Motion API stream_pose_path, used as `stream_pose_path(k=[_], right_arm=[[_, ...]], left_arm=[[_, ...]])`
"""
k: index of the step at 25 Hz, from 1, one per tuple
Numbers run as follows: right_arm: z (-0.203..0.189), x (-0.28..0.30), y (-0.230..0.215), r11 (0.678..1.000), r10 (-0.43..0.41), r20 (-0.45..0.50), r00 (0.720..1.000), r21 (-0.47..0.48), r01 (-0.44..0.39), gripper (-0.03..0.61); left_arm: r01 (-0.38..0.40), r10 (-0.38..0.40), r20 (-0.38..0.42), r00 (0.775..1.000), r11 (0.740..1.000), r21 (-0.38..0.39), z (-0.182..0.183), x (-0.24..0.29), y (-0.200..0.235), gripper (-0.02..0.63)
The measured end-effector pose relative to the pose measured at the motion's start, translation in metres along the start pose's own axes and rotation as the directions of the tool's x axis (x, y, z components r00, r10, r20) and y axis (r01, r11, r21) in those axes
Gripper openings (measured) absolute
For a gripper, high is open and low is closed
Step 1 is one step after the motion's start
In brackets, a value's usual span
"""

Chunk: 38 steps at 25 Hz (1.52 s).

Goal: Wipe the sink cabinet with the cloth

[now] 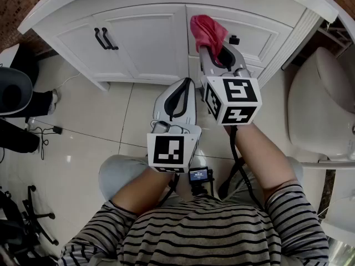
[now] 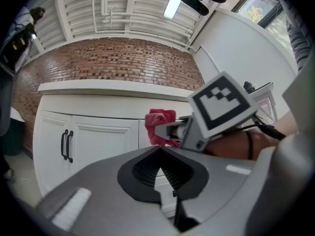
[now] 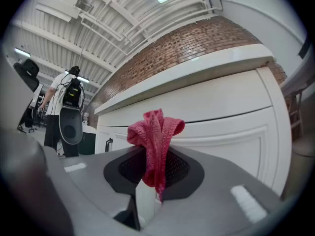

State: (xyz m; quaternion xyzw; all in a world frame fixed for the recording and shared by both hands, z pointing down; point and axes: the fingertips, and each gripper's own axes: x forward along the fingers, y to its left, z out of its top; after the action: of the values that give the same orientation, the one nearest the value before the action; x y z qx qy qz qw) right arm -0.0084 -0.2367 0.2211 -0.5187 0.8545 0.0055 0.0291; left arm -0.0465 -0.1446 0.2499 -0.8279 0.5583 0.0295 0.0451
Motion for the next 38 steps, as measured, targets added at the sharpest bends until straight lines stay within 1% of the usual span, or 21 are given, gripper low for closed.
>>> stream_pose_path(k=[3,6,10,13,18,23,27,30,33,34,35,36,38], right_arm=[[0.001,0.031,0.004,1.0,0.003,-0.018,1.0,0.008,-0.003,0.068],[-0.003,0.05,0.002,1.0,0.003,-0.031,1.0,0.012,-0.003,0.066],[-0.004,0.052,-0.005,1.0,0.007,-0.025,1.0,0.01,-0.007,0.066],[-0.005,0.046,-0.021,0.999,-0.016,-0.035,0.999,0.032,0.018,0.067],[-0.011,0.024,-0.063,0.994,-0.104,-0.055,0.993,0.027,0.105,0.072],[-0.005,-0.015,-0.113,0.977,-0.208,-0.034,0.978,0.034,0.209,0.072],[-0.003,-0.048,-0.163,0.952,-0.299,-0.03,0.954,0.049,0.301,0.072],[-0.007,-0.071,-0.199,0.928,-0.367,-0.042,0.929,0.059,0.369,0.072],[-0.01,-0.088,-0.213,0.902,-0.421,-0.05,0.906,0.084,0.424,0.071],[-0.01,-0.09,-0.208,0.902,-0.418,-0.047,0.907,0.093,0.421,0.071],[-0.01,-0.089,-0.197,0.911,-0.399,-0.041,0.916,0.097,0.401,0.071],[-0.01,-0.085,-0.181,0.926,-0.363,-0.035,0.931,0.1,0.364,0.071],[-0.015,-0.067,-0.138,0.959,-0.258,-0.035,0.966,0.11,0.26,0.071]], left_arm=[[-0.004,0.003,-0.018,1.0,1.0,-0.019,-0.003,-0.002,0.005,-0.011],[-0.022,0.022,0.002,1.0,1.0,0.005,0.003,-0.004,0.012,-0.009],[-0.024,0.023,0.015,1.0,1.0,0.01,0.01,-0.006,0.011,-0.009],[-0.021,0.021,0.008,1.0,1.0,0.001,0.006,-0.006,0.01,-0.009],[-0.009,0.009,0.004,1.0,1.0,0.007,0.005,-0.007,0.005,-0.009],[0.002,-0.001,-0.006,1.0,1.0,0.011,0.002,-0.006,0.0,-0.009],[0.003,-0.003,-0.008,1.0,1.0,0.017,-0.001,-0.005,-0.003,-0.009],[-0.005,0.005,-0.014,1.0,1.0,0.019,-0.001,-0.005,-0.001,-0.009],[-0.024,0.024,-0.009,1.0,1.0,0.019,0.004,-0.007,0.006,-0.009],[-0.027,0.027,-0.008,1.0,0.999,0.017,0.005,-0.008,0.008,-0.009],[-0.027,0.027,-0.008,1.0,1.0,0.015,0.006,-0.008,0.01,-0.009],[-0.026,0.026,-0.012,1.0,1.0,0.012,0.006,-0.007,0.012,-0.009],[-0.027,0.027,-0.022,0.999,1.0,0.005,0.008,-0.002,0.019,-0.009]])
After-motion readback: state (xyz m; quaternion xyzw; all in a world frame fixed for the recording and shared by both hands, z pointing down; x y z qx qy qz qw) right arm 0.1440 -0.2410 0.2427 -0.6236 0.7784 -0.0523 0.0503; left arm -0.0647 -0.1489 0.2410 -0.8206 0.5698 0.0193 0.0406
